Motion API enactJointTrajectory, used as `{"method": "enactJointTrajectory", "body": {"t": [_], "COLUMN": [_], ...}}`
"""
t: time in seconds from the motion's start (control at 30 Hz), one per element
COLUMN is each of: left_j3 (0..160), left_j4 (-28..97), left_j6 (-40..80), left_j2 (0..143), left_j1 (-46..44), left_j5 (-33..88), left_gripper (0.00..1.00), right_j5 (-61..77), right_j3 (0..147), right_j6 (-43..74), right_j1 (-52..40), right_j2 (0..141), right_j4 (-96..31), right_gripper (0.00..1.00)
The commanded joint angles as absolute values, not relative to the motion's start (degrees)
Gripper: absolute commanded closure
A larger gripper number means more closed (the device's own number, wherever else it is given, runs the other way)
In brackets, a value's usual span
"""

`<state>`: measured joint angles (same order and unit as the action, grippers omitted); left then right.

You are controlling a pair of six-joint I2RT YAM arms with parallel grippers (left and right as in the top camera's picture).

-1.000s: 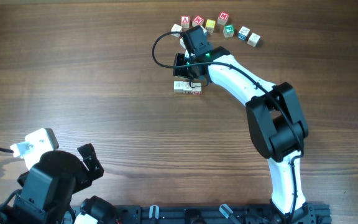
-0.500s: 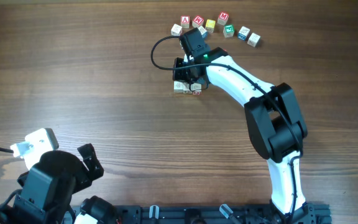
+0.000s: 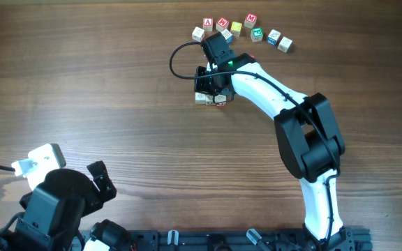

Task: Form a horizontal line

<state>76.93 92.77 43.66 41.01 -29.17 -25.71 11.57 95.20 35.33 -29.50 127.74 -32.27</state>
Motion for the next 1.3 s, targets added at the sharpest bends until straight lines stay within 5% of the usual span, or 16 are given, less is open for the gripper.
{"method": "enactJointTrajectory", "body": {"t": [0.0, 1.27], "left_j3": [76.82, 76.82], "left_j4": [92.64, 92.64], "left_j6": [44.36, 44.36], "left_j2": [40.86, 40.86], "left_j1": [-28.97, -28.95], "left_j5": [-26.46, -26.46], "left_gripper": [0.00, 0.00], "right_j5": [12.43, 4.16], "right_j3": [96.09, 96.09], "right_j6": [35.99, 36.49], "right_j1": [-29.78, -26.92], "right_j2": [128.49, 128.49], "right_j4": [-32.58, -30.92], "right_gripper": [0.95, 0.95]}}
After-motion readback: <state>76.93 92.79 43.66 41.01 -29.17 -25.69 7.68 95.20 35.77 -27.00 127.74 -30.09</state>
